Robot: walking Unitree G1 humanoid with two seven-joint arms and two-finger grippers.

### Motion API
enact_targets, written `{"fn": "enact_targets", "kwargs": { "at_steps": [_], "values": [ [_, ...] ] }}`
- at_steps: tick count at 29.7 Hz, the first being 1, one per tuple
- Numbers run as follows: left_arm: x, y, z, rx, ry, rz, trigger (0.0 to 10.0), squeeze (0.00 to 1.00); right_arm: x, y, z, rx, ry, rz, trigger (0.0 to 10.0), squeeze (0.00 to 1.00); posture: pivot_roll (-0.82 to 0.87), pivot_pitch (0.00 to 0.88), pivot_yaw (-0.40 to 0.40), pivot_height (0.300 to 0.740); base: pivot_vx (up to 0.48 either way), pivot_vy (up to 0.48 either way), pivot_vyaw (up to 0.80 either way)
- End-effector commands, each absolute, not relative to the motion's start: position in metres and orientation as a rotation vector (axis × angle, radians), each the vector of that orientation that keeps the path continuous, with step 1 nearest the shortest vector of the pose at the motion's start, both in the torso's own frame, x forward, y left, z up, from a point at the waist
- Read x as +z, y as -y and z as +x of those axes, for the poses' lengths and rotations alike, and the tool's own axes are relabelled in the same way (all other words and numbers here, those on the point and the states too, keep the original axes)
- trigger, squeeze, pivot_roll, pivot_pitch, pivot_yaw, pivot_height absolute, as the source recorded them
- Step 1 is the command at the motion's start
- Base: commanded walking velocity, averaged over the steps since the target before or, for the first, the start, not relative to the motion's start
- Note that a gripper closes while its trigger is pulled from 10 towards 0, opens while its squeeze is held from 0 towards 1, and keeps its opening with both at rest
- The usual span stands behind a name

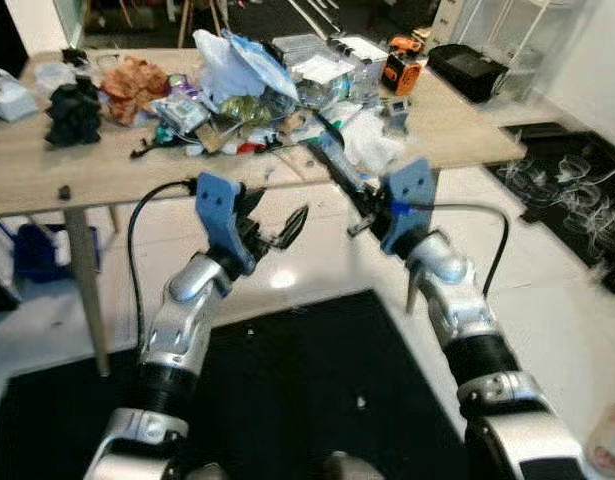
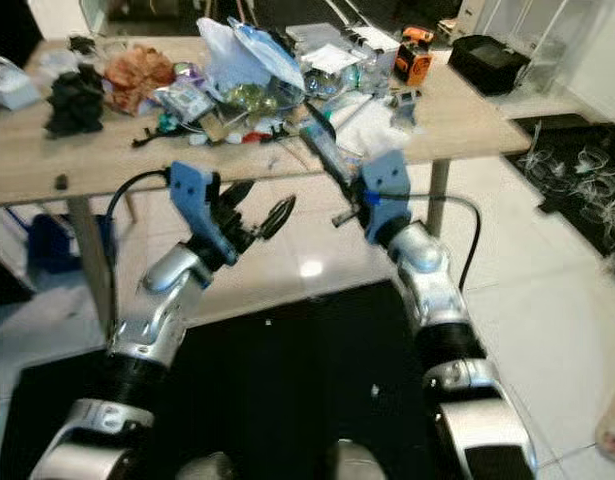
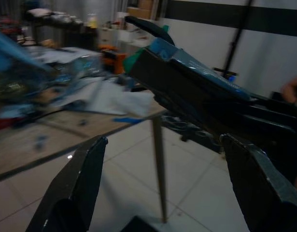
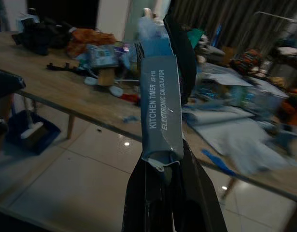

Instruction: Picking trash to rubbish bin

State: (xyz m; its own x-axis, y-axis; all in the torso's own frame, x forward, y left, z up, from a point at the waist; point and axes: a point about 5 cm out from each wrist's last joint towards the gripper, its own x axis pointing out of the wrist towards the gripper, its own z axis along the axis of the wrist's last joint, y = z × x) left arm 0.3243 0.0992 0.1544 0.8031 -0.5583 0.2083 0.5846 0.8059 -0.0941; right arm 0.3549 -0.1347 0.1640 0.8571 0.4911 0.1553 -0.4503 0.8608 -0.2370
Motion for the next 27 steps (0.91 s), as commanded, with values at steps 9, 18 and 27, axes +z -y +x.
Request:
{"fn": "enact_targets", "kwargs": {
  "at_steps": [9, 18, 27],
  "values": [
    [0.1527, -0.0934, 0.3242, -0.646, 0.163, -0.137, 10.0, 0.00, 0.1601, 0.1430, 0.3560, 0.470, 0.183, -0.189, 10.0, 0.00, -0.06, 0.000, -0.073, 0.740, 0.000, 0.000, -0.80],
    [0.1523, -0.0927, 0.3242, -0.652, 0.162, -0.137, 10.0, 0.00, 0.1598, 0.1432, 0.3564, 0.471, 0.177, -0.188, 10.0, 0.00, -0.06, 0.000, -0.074, 0.740, 0.000, 0.000, -0.80],
    [0.1508, -0.0918, 0.3234, -0.657, 0.158, -0.154, 10.0, 0.00, 0.1596, 0.1433, 0.3555, 0.480, 0.179, -0.201, 10.0, 0.00, -0.08, 0.000, -0.054, 0.740, 0.000, 0.000, -0.80]
  ]
}}
